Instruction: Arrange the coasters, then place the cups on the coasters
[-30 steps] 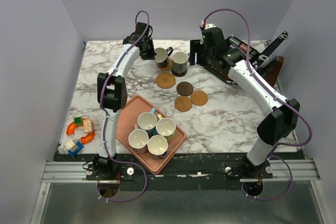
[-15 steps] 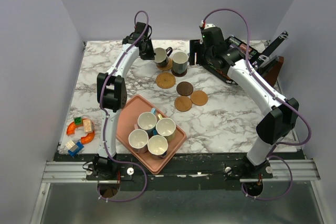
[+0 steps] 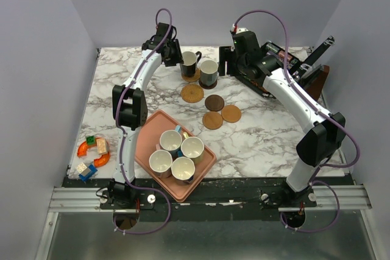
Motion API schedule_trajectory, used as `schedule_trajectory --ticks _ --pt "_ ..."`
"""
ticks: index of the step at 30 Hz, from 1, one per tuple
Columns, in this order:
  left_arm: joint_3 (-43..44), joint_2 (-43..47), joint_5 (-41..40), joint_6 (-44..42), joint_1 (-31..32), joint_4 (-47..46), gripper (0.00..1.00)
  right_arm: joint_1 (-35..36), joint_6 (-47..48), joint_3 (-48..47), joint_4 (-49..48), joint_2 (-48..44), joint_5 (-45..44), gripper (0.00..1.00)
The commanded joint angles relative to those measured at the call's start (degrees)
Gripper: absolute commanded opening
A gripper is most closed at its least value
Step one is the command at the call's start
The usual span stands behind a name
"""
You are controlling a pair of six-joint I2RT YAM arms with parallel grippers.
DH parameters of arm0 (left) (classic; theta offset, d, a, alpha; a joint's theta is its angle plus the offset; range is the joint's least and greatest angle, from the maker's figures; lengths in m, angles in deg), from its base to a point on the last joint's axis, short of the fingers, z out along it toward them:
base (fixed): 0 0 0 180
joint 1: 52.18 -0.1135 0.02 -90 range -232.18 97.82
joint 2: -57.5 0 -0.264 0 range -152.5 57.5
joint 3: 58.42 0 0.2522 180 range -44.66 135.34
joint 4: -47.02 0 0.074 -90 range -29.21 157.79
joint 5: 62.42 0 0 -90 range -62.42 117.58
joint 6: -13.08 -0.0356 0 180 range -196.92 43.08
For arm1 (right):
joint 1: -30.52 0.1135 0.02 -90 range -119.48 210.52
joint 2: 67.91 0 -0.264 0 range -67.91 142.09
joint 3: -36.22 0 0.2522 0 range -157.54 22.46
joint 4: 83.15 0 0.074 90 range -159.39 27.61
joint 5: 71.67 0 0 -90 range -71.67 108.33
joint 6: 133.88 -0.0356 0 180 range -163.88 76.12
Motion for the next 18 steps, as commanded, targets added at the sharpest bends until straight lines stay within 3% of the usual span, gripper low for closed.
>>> schedule_trajectory --ticks 1,10,18 --pt "1.7 2.0 1.6 -0.7 0.5 -0.3 0.51 -0.5 -0.5 -1.8 1.1 1.0 0.8 0.75" --pt "-0.2 4.1 1.9 -4.0 1.3 -4.1 0.81 -0.7 -0.3 -1.9 1.2 1.2 0.6 0.75" --pt "-5.3 10.1 0.6 -7.6 2.4 -11.3 0.91 -0.7 1.4 -1.9 0.4 0.6 1.7 0.75"
